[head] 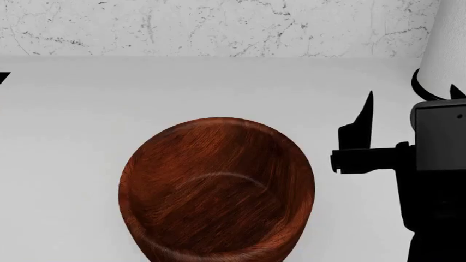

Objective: Place the eggs and milk next to the bowl.

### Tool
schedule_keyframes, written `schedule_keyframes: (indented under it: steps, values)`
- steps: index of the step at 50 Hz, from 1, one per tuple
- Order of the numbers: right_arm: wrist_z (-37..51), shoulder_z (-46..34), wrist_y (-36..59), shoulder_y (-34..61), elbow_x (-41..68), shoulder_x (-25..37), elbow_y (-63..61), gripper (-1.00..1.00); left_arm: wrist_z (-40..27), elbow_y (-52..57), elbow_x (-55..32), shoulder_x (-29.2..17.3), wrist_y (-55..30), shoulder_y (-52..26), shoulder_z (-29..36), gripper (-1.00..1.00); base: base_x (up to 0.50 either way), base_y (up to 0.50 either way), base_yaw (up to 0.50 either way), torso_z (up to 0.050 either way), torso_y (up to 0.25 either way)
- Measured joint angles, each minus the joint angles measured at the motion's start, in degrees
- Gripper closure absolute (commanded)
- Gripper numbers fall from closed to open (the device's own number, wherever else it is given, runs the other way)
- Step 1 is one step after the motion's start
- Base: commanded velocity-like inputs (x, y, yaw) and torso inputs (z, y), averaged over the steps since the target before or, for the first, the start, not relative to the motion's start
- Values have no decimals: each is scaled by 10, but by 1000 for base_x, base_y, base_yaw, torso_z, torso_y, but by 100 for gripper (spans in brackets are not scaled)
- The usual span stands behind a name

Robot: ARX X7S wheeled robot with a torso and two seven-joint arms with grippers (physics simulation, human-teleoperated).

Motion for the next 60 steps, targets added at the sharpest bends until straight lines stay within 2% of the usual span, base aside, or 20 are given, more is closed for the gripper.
schedule_keyframes:
  steps: [27,60]
  values:
    - [5,-1,2,-2,1,2,-1,-100,21,-64,45,20,9,-57,58,-100,0,0,0,0,0]
    - [10,-7,5,2,0,3,4,-100,43,-123,56,44,44,-92,77,-100,1,0,-1,0,0]
